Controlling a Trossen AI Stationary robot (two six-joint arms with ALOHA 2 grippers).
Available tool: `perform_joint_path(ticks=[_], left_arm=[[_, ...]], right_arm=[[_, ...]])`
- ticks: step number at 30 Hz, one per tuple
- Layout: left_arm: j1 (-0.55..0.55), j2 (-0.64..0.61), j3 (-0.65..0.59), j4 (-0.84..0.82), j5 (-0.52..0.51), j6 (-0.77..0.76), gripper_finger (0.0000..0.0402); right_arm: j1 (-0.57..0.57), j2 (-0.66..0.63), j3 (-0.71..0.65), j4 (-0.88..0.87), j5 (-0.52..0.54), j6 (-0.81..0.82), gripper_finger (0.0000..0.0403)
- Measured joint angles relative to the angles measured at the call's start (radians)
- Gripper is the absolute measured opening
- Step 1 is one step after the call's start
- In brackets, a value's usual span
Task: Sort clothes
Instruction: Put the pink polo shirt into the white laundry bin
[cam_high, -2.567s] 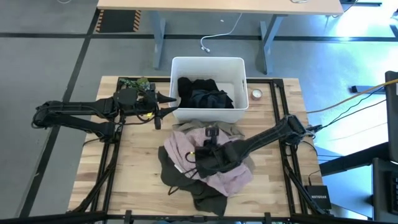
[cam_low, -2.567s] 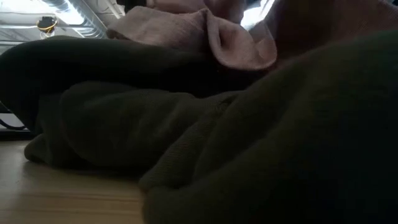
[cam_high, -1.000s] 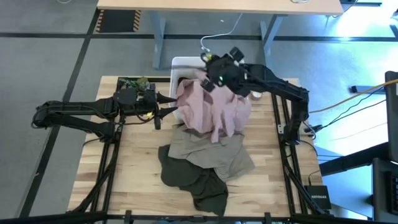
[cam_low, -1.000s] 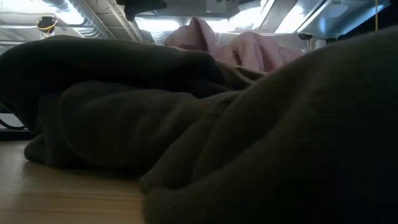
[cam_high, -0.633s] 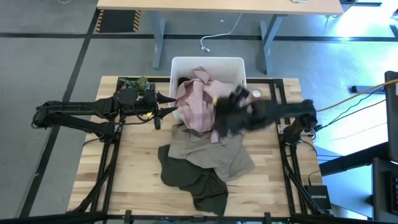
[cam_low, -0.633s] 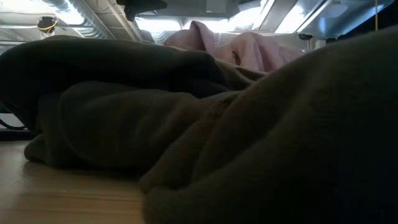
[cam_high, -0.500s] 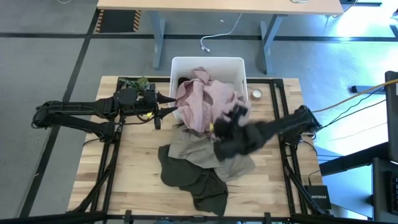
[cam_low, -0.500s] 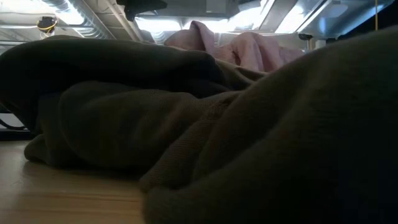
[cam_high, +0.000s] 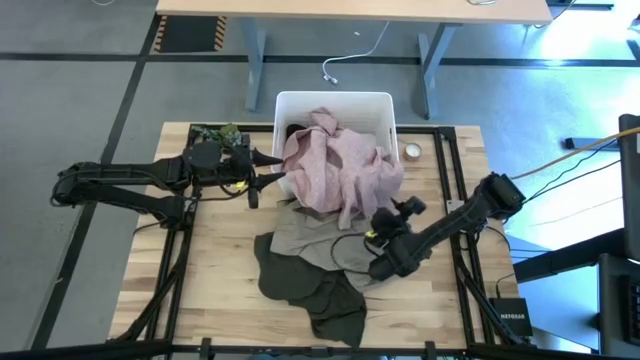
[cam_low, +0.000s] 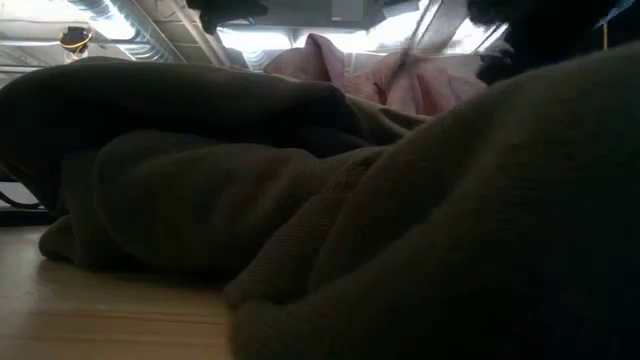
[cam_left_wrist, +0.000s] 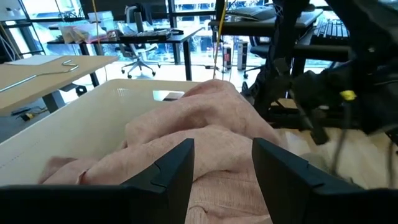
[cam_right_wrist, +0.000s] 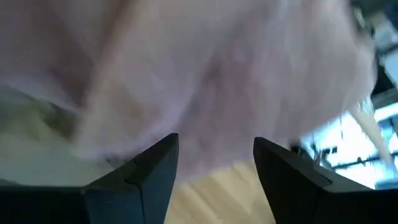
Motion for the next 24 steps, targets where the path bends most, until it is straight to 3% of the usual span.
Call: perform_joint_path(ticks=[6,11,17,24], left_arm=[[0.000,0.000,0.000,-0.019,0.000,0.000,0.0157],[0.000,0.000,0.000,-0.017,0.000,0.016,0.0157],[0.000,0.000,0.000,-0.011,0.000,0.026,0.0157],[0.000,0.000,0.000,-0.009,-0.004,0.037,0.0157]], right_arm=[[-0.057,-0.016,-0.146,0.133,-0.019,-0.009,0.0225],[-0.085,-0.016,-0.172,0.430,0.075,-0.278,0.0225],[-0.086,-0.016,-0.042,0.654,0.238,-0.642,0.0225],[-0.140,-0.016,0.178,0.711,0.422,-1.082,0.0225]])
